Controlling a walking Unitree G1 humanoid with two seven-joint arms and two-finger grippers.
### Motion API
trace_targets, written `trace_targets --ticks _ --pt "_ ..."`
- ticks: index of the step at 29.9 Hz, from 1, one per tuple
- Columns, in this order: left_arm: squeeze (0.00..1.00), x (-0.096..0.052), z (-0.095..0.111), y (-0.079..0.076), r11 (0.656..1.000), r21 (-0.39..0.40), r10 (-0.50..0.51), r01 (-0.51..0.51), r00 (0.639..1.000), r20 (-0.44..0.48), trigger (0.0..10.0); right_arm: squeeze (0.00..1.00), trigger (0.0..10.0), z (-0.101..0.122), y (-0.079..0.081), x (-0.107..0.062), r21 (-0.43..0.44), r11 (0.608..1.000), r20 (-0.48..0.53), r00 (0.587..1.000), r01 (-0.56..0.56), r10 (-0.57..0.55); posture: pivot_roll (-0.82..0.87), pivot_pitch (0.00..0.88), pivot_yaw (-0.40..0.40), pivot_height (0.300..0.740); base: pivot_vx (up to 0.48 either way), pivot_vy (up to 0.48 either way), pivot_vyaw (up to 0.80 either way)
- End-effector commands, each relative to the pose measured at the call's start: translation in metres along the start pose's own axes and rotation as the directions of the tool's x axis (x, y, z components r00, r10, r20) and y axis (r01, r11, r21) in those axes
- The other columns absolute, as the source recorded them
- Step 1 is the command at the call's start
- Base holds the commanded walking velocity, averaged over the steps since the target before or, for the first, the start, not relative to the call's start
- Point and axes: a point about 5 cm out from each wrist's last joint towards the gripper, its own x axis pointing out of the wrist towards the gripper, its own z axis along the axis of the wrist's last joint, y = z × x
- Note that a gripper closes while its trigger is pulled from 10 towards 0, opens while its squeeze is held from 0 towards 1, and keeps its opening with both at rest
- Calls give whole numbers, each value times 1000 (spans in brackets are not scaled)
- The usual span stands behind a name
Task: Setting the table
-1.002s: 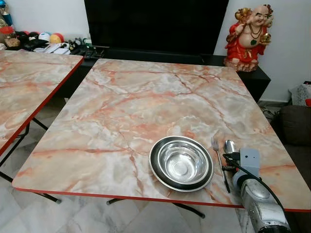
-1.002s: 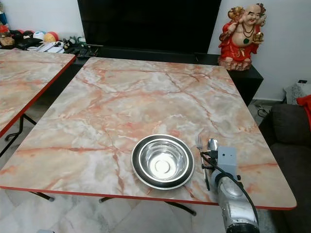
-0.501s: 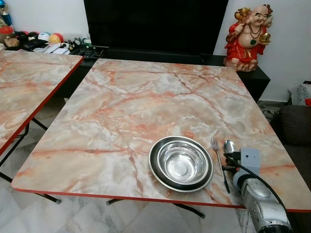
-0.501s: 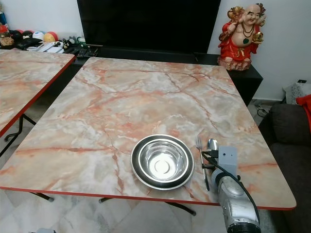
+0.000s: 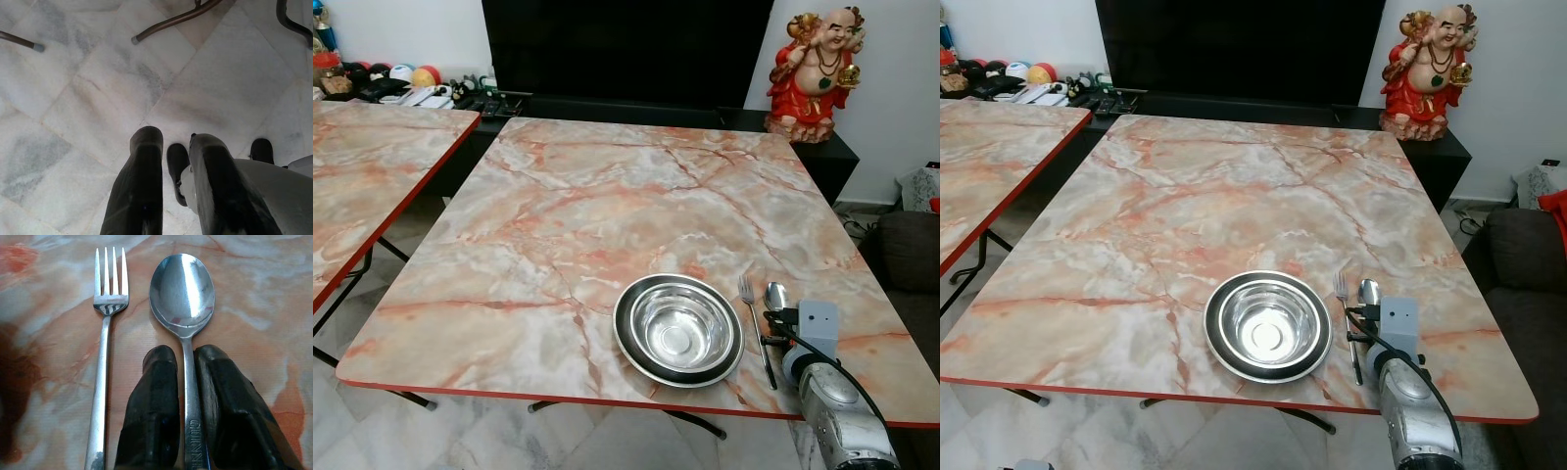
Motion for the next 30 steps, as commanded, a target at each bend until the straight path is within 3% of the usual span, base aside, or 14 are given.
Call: trace_targets --ticks 1,17,23,25,30 --pt "0 -2 -7 -1 1000 -1 -13 13 999 -36 10000 0 10000 3 -4 -1 12 1000 17 1000 11 -12 75 68 -25 740 0 0 0" --pt "0 -1 -6 -1 1000 -1 -14 14 999 -35 10000 0 10000 21 -5 -2 13 1000 111 994 14 -16 76 65 -24 740 0 0 0" --pt "0 -1 -6 0 1000 1 -12 12 999 -36 10000 0 10000 46 -9 -5 9 1000 259 965 24 -25 72 67 -19 740 0 0 0" --pt "0 -2 -5 2 1000 5 -6 6 999 -36 10000 0 10000 64 -12 -9 25 999 357 933 35 -42 73 63 -18 740 0 0 0" --pt "0 -2 -4 3 1000 2 0 0 999 -35 10000 0 10000 78 -11 -12 33 999 436 900 15 -28 74 60 -19 740 0 0 0"
